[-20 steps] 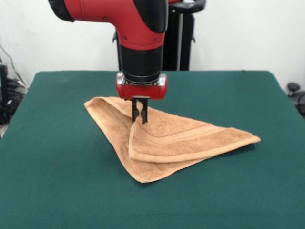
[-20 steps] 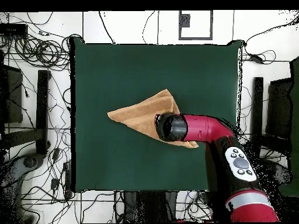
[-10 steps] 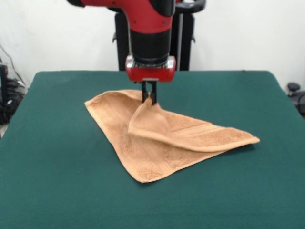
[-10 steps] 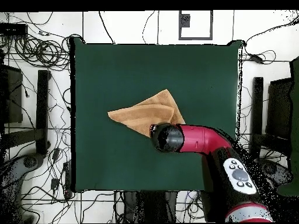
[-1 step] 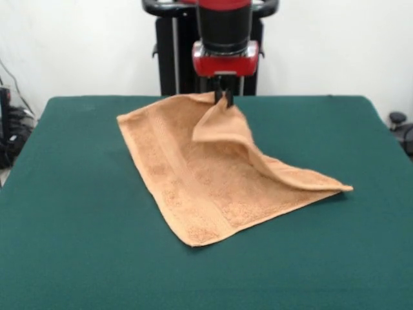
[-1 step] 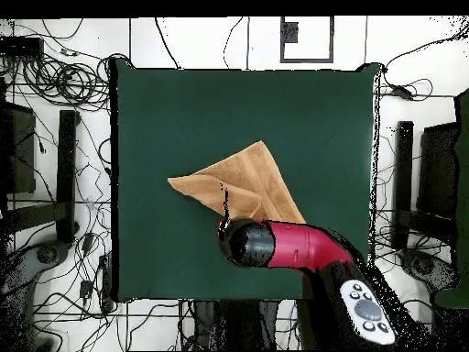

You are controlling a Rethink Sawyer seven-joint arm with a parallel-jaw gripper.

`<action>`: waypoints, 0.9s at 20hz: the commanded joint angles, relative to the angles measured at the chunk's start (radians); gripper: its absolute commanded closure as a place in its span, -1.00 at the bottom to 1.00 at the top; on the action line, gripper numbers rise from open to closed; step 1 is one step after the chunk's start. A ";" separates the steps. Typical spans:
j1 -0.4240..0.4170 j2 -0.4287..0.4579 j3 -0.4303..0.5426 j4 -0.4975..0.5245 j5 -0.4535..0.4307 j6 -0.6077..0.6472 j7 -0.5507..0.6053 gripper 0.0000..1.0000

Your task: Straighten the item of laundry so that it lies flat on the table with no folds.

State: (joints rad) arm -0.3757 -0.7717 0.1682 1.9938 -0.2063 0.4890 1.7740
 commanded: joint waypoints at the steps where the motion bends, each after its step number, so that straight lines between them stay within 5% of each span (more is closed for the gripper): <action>1: 0.055 -0.055 0.031 0.192 0.116 -0.042 0.253 1.00; 18: -0.017 0.054 0.083 0.127 0.118 -0.121 0.106 1.00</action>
State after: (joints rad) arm -0.3751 -0.8070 0.1684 2.1084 -0.1213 0.4455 1.7740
